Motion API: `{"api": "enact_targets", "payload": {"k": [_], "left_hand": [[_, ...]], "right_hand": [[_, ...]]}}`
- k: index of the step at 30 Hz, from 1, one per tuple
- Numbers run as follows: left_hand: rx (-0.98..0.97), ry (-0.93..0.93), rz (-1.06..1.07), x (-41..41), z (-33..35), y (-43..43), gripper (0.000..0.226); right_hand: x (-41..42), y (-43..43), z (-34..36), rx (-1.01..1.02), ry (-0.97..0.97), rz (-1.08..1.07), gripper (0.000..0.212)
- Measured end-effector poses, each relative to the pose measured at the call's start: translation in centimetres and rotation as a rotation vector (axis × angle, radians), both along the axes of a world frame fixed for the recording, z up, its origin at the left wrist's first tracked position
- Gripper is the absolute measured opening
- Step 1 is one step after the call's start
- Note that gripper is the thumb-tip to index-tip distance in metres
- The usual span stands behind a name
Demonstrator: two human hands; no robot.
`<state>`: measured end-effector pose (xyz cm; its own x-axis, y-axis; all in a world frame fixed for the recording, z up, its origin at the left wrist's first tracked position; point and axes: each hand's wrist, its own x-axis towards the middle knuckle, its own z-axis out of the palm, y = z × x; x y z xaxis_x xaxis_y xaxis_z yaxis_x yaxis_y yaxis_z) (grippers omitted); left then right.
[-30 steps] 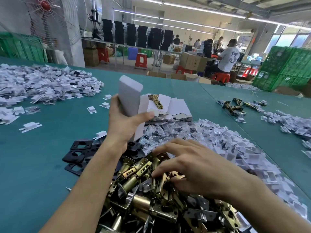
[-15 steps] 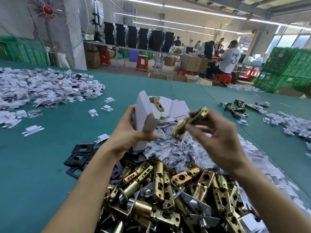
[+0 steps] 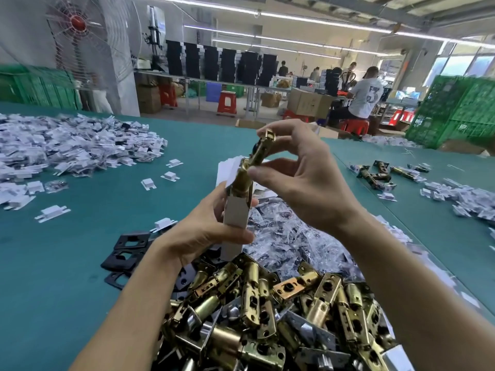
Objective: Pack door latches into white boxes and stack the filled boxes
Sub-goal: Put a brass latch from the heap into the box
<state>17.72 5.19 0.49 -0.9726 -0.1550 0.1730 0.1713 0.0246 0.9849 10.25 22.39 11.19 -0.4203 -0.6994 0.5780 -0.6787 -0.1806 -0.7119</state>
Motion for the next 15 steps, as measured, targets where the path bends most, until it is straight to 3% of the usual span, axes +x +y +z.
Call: {"api": "enact_targets", "payload": {"k": [4, 9, 15], "left_hand": [[0.029, 0.007, -0.008, 0.0, 0.0, 0.1, 0.087], [0.036, 0.042, 0.009, 0.2, 0.5, 0.3, 0.088], [0.140, 0.077, 0.044, 0.2, 0.9, 0.6, 0.051]], "right_hand": [[-0.3, -0.4, -0.2, 0.116, 0.082, -0.012, 0.055], [-0.5, -1.4, -0.7, 0.126, 0.188, -0.028, 0.037], [-1.1, -2.0, -1.0, 0.125, 0.166, -0.097, 0.010]]}}
